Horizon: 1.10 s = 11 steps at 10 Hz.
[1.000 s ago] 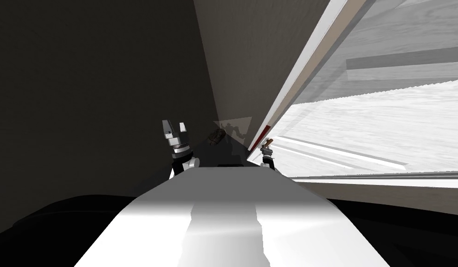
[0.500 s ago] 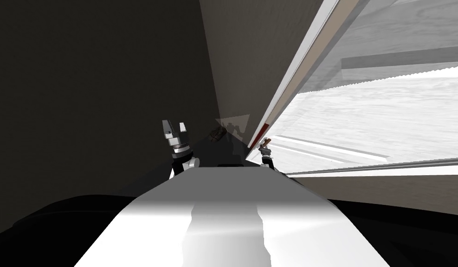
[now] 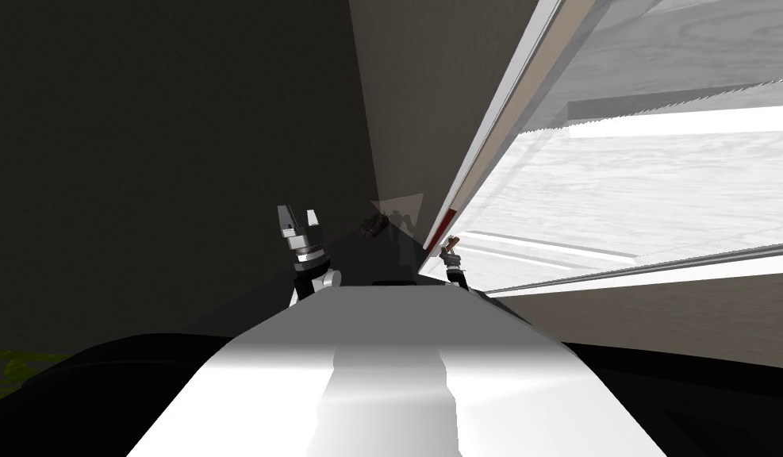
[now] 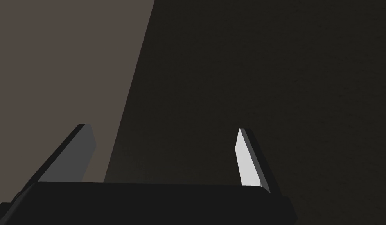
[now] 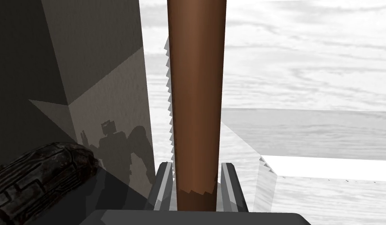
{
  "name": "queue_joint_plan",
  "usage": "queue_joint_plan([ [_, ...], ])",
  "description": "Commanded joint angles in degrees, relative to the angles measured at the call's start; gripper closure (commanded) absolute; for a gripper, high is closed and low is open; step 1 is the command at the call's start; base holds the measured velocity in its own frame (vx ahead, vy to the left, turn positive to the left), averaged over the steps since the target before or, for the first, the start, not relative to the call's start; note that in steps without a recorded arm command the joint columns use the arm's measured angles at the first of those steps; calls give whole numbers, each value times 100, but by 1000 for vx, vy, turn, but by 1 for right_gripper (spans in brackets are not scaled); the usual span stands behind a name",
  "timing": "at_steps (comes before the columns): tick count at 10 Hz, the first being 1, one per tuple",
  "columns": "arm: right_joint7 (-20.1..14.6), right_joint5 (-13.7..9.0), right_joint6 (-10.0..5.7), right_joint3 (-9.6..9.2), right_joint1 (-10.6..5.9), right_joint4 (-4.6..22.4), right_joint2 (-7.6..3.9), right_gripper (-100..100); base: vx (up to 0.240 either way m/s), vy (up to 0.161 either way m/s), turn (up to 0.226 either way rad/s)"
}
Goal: Pull the door open
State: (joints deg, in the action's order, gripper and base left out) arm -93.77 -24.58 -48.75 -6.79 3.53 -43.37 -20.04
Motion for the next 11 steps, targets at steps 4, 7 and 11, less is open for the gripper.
queue_joint_plan([
  [4, -282, 202, -135, -338, 145, -118, -176, 100, -228, -25, 48],
  [7, -396, 278, -198, -465, 280, -217, -273, 100, -149, -21, 48],
  [11, -645, 412, -438, -681, 435, -251, -467, 100, -187, -52, 87],
])
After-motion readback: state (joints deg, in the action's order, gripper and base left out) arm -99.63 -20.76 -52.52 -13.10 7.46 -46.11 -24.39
